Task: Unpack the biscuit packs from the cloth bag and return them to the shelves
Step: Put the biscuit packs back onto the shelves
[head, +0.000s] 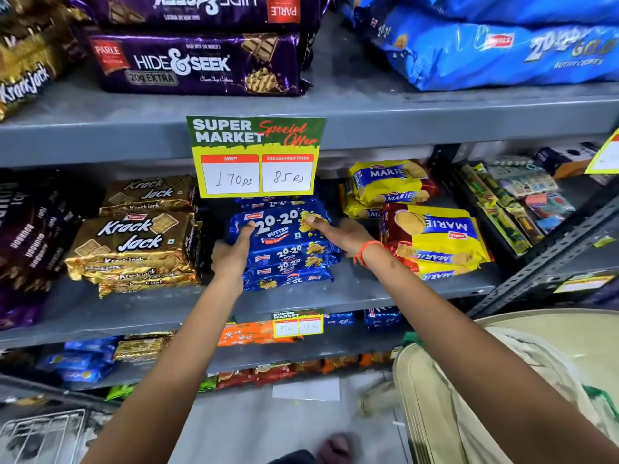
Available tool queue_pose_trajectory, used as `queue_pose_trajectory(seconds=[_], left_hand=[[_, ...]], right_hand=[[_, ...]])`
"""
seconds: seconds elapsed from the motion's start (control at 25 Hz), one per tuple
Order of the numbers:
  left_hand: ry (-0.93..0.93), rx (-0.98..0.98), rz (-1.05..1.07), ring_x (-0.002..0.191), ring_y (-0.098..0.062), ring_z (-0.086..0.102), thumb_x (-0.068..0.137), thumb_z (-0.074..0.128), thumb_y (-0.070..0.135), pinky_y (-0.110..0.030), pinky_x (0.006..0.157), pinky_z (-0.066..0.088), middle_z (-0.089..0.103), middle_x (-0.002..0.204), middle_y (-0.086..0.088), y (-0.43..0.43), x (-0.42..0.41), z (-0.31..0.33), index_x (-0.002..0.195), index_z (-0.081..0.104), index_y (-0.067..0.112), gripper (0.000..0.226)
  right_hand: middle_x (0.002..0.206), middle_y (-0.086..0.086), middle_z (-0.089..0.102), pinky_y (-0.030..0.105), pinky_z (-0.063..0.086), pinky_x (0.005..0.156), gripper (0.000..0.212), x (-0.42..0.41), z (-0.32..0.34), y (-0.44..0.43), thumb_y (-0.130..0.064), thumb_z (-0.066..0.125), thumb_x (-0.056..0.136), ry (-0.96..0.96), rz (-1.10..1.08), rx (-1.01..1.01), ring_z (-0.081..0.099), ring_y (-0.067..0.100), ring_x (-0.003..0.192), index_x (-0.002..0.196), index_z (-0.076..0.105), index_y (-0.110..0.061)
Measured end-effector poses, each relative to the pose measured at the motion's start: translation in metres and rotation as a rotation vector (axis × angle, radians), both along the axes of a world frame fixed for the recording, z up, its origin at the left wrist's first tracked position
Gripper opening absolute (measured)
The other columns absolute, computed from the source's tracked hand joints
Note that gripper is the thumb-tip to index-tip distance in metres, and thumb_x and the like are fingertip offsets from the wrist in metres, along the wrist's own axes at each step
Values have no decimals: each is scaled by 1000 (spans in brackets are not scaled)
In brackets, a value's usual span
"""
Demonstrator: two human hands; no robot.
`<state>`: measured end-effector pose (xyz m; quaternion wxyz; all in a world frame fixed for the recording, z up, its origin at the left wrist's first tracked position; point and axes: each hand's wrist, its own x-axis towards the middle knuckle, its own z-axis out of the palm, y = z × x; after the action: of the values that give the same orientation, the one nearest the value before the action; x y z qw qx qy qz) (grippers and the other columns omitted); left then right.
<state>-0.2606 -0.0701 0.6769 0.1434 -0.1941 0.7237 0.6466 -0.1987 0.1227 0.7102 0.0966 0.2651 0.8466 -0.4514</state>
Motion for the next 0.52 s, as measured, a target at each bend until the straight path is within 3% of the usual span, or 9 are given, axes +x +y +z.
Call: queue_pose_trajectory(seconds=[0.04,0.08,0.2,0.28,0.36,0.52], left_hand=[[67,-153,-24,126,-37,48,75,66,55,-51,103,44,52,136,-17,3,3,2,132,47,9,75],[155,-329,-64,133,-40,37,79,64,52,-50,108,38,43,143,-19,8,9,5,139,40,7,78],[497,-561,-132,134,-41,27,84,63,40,-48,111,26,34,145,-23,31,41,22,144,31,2,78],[702,-520,-163,131,-37,32,83,65,33,-45,108,28,39,141,-21,54,67,28,140,37,1,71],[757,-396,-271,126,-32,41,84,65,27,-42,102,36,47,134,-18,82,87,29,136,45,4,60],[539,-146,-676,114,-28,60,89,62,24,-36,96,48,64,121,-13,147,105,24,126,52,5,43]], right_hand=[[65,10,50,34,43,72,62,2,6,2,-70,48,80,-15,20,49,54,28,72,65,48,-10],[62,7,47,34,42,70,60,4,14,5,-69,49,80,-30,43,98,55,27,71,59,39,-13],[92,19,71,37,55,82,58,14,33,21,-64,49,84,-49,127,265,69,34,88,69,53,-7],[100,23,71,40,56,87,61,25,44,34,-60,48,87,-49,163,360,68,33,87,81,62,-1],[98,24,71,39,54,86,65,36,52,48,-57,48,88,-28,141,405,65,32,83,86,67,5],[95,21,69,35,49,82,46,73,49,102,-50,55,87,148,-167,538,64,34,93,77,67,-8]])
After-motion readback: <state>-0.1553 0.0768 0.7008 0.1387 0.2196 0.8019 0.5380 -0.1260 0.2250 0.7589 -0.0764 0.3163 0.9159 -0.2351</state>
